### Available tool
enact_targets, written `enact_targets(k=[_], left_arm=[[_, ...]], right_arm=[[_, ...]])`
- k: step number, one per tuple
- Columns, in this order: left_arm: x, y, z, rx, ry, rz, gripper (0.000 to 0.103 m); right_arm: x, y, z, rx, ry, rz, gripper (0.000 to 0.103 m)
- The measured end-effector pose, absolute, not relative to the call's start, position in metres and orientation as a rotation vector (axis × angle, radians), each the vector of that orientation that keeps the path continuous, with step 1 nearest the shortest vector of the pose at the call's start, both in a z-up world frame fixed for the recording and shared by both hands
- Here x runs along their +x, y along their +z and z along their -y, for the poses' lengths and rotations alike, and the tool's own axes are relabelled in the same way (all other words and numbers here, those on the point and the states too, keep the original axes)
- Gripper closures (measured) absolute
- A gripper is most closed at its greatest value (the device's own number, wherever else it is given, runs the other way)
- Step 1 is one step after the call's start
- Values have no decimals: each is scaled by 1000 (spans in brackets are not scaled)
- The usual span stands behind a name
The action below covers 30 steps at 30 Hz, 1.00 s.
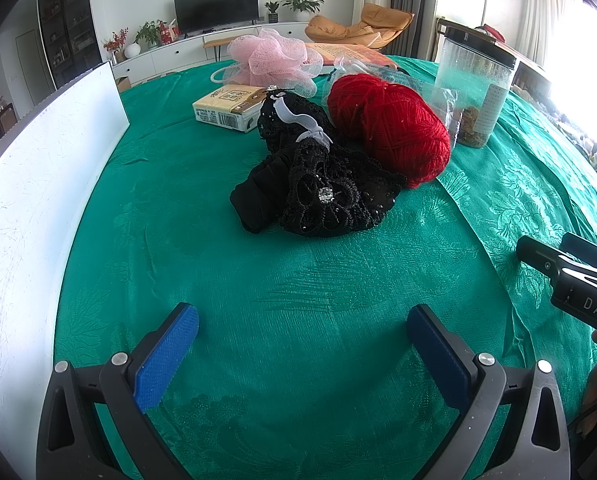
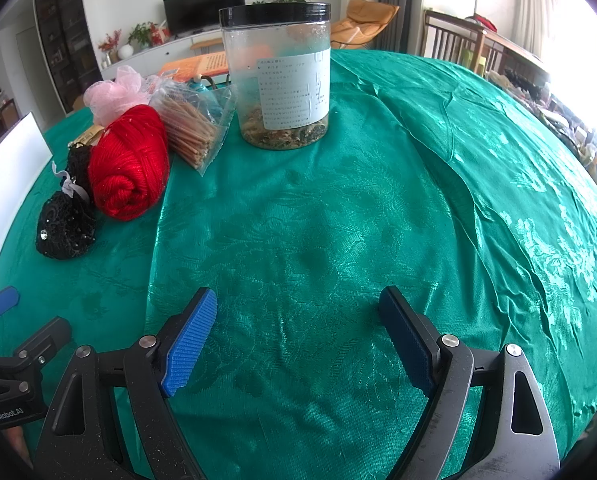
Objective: Organize soft objects
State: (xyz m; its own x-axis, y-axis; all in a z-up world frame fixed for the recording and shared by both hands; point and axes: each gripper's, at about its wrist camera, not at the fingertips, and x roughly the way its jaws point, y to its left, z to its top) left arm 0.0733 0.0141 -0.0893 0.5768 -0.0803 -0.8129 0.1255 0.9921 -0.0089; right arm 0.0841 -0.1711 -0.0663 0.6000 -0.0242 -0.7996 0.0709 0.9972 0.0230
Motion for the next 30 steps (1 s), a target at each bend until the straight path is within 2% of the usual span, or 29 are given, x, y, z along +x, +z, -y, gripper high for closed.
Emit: enact_targets(k=[18, 21, 26, 30], left_arm=[[73, -89, -14, 48, -125, -948, 0], [77, -79, -22, -34, -167, -946, 0], [113, -51, -31, -82, -122, -879, 0], [159, -51, -26, -40, -108, -920, 0]], right_arm=[[84, -67, 171, 54, -56, -926, 17], [84, -67, 171, 57, -54, -925, 17], [84, -67, 171, 54, -56, -926, 17], [84, -67, 170, 54, -56, -926, 17]])
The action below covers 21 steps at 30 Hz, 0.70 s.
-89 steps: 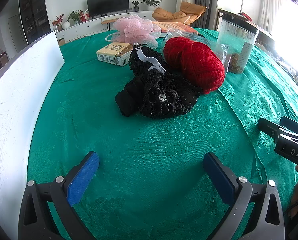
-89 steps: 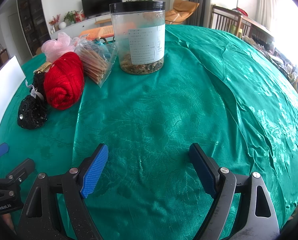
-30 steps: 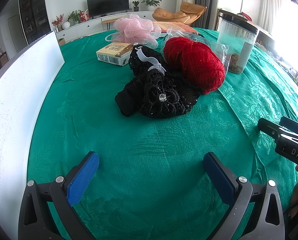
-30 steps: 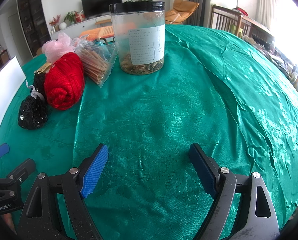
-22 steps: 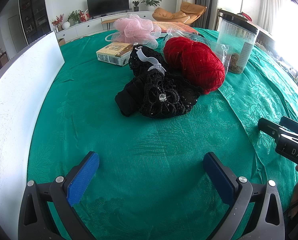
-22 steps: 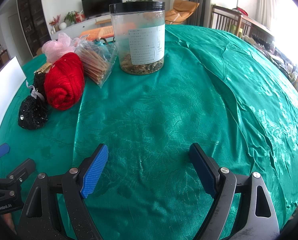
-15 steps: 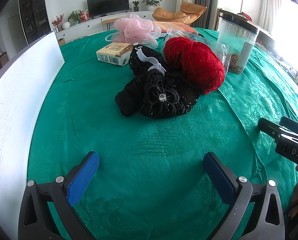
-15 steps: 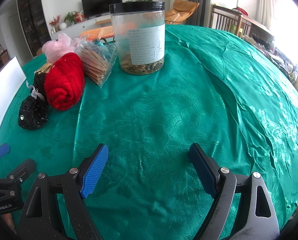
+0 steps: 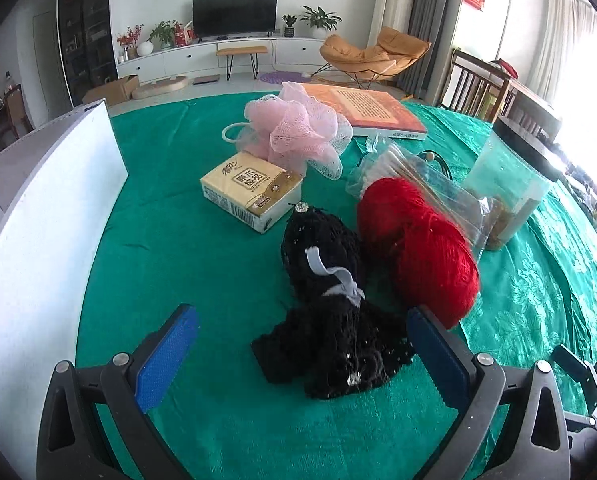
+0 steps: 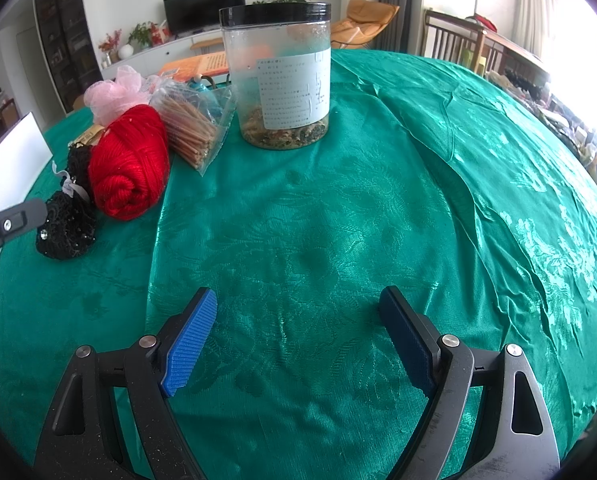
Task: Organize soft objects
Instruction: 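Move left tool onto black knit fabric and close on it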
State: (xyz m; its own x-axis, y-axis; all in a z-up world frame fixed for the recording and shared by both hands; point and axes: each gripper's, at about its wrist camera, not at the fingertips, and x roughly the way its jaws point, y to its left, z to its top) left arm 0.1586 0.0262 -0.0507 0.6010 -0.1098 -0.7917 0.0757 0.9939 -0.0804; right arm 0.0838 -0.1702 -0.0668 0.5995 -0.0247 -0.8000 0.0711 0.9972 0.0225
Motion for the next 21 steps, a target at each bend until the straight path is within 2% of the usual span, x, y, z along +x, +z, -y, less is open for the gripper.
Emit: enact_targets(k=[6, 7, 8, 9, 10, 12, 21], left_arm=[[197, -74, -22, 19, -97, -1035, 1], [199, -76, -23, 9, -100, -1047, 4], [200, -78, -25, -7, -110, -1055, 9], [198, -79, -25, -14, -116, -1049, 20], [194, -77, -25, -10, -127, -1030, 41], [184, -73, -21, 5, -155, -1023, 64], [89, -68, -43, -9, -126, -1031, 63]], right_arm=[[84, -67, 169, 58, -53, -925, 17], [84, -67, 169, 58, -53, -925, 17], [84, -67, 169, 58, -53, -926, 17], [84, -67, 168, 58, -53, -925, 17], [84, -67, 169, 57, -54, -926, 17], [84, -67, 169, 57, -54, -926, 17], [84, -67, 168, 58, -54, -926, 17]])
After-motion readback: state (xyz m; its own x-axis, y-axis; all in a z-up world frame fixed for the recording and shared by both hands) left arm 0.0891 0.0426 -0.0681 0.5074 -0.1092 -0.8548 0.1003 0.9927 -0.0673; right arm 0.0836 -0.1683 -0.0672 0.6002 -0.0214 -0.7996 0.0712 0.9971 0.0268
